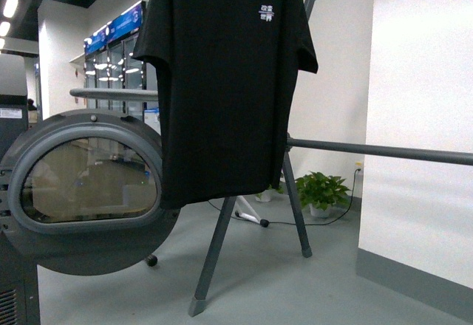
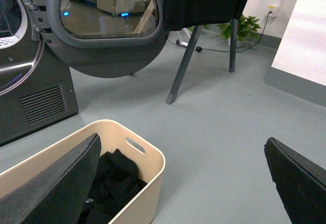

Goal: Move hamper under clothes hanger

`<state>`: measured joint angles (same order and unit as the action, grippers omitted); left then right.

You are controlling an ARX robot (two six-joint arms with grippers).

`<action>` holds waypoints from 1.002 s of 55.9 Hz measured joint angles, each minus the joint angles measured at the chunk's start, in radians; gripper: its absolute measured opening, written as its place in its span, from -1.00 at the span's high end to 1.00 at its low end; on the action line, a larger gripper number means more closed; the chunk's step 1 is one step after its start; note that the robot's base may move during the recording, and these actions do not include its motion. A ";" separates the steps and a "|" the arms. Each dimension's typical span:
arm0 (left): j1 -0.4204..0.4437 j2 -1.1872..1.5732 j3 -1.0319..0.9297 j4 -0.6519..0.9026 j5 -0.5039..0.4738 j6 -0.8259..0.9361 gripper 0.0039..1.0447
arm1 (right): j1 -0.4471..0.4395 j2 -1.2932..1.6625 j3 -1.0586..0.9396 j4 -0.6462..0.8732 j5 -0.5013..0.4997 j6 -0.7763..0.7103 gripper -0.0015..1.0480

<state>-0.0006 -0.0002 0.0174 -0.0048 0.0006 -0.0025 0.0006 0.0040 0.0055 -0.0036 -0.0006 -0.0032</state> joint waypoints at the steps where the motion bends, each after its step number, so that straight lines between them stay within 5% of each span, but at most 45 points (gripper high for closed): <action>1: 0.000 0.000 0.000 0.000 0.000 0.000 -0.88 | 0.000 0.000 0.000 0.000 0.000 0.000 -0.85; 56: 0.000 0.000 0.000 0.000 0.000 0.000 -0.88 | 0.000 0.000 0.000 0.000 0.000 0.000 -0.85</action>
<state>-0.0010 -0.0002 0.0174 -0.0051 0.0002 -0.0021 0.0002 0.0040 0.0055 -0.0036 -0.0010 -0.0032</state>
